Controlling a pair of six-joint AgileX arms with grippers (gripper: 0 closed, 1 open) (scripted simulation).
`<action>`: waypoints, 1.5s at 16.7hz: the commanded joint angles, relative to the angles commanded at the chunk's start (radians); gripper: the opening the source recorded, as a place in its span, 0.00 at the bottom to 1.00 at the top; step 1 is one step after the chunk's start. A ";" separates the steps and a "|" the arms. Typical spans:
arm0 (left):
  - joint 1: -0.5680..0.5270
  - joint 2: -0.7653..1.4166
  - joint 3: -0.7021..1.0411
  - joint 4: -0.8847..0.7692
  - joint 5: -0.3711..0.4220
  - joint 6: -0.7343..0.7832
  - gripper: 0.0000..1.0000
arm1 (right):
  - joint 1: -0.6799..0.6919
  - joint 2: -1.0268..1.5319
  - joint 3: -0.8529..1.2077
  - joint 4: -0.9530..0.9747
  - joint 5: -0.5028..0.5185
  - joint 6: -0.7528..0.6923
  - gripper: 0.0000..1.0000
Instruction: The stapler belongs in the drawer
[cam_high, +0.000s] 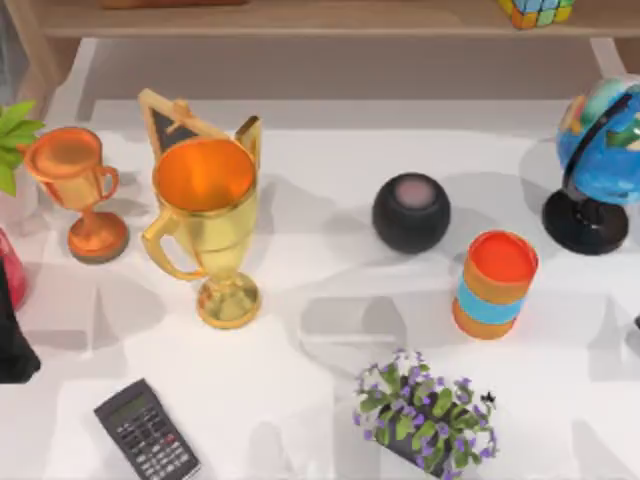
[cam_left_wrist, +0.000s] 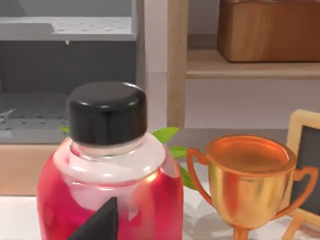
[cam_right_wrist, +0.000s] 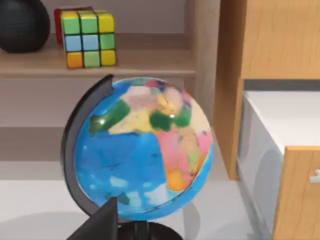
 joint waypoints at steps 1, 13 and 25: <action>0.000 0.000 0.000 0.000 0.000 0.000 1.00 | 0.000 0.000 0.000 0.000 0.000 0.000 1.00; 0.000 0.000 0.000 0.000 0.000 0.000 1.00 | -0.007 0.689 0.449 -0.397 -0.002 -0.213 1.00; 0.000 0.000 0.000 0.000 0.000 0.000 1.00 | -0.018 1.638 1.022 -0.912 -0.003 -0.484 1.00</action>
